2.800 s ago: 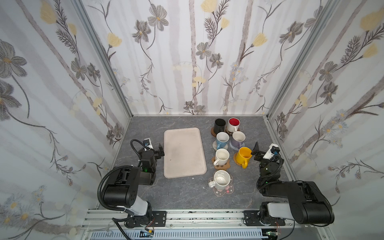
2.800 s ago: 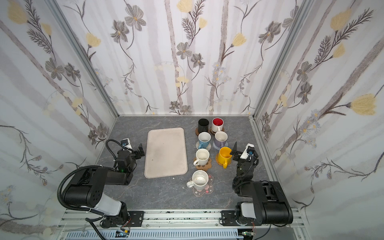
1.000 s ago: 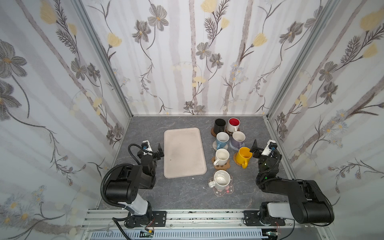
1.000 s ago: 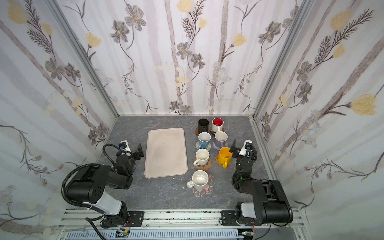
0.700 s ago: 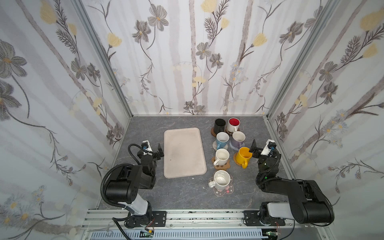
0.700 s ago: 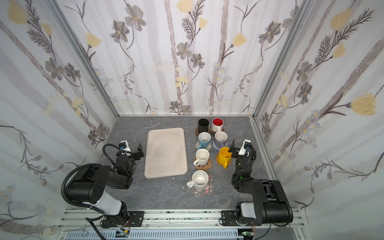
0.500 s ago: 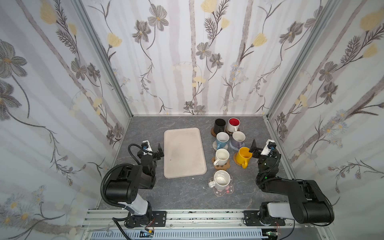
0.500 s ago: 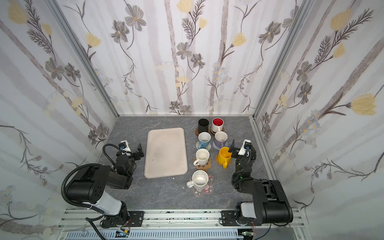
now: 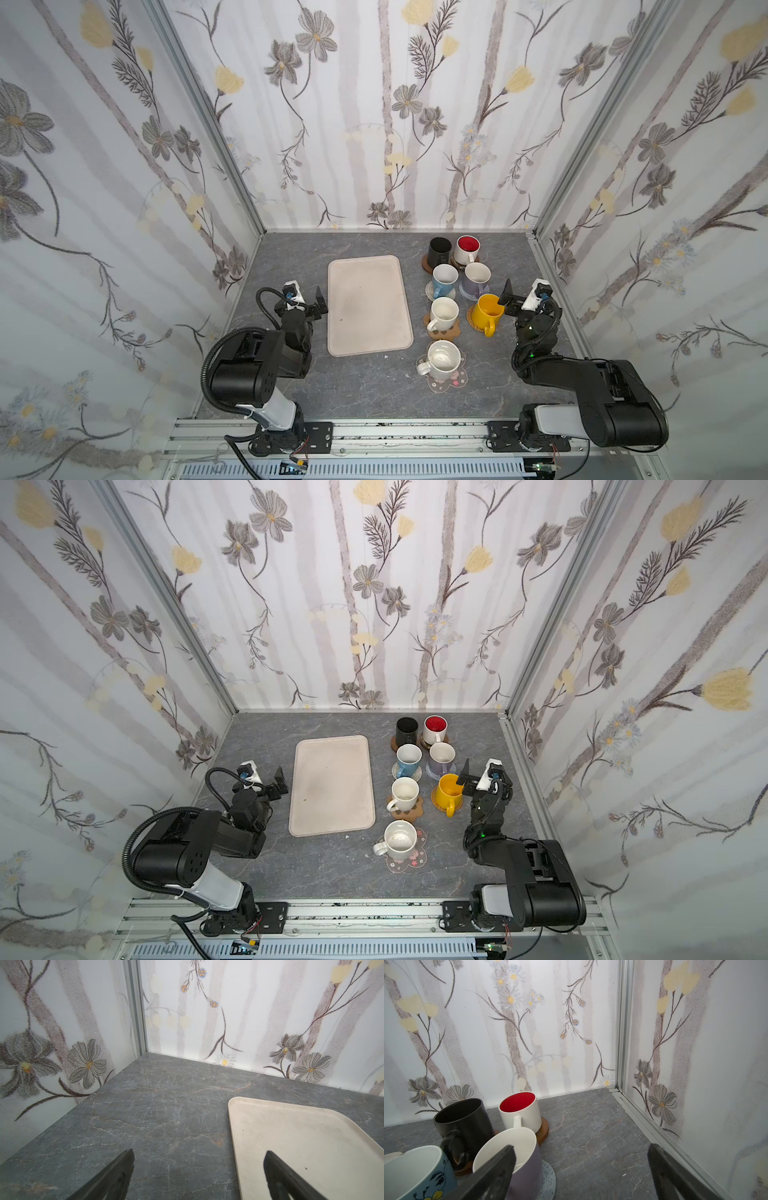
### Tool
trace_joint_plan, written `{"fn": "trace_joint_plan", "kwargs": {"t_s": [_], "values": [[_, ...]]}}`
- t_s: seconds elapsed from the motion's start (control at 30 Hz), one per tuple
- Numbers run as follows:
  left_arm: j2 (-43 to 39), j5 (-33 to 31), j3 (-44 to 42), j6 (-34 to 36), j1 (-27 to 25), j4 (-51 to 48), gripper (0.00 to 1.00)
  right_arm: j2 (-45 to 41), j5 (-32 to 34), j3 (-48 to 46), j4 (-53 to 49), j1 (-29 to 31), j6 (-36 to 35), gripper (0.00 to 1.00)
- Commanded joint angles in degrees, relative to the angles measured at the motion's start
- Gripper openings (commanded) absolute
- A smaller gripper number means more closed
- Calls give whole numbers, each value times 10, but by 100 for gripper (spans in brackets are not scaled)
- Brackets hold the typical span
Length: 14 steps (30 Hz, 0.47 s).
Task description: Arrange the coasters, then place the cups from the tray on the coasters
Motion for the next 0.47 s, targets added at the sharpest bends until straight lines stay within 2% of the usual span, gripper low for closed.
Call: {"fn": "trace_joint_plan", "kwargs": {"t_s": [0.0, 0.43], "values": [[-2, -5, 1, 4, 0, 18, 100, 2, -6, 4, -4, 1, -9, 100], [-2, -5, 1, 4, 0, 18, 100, 2, -5, 4, -3, 2, -11, 100]]}}
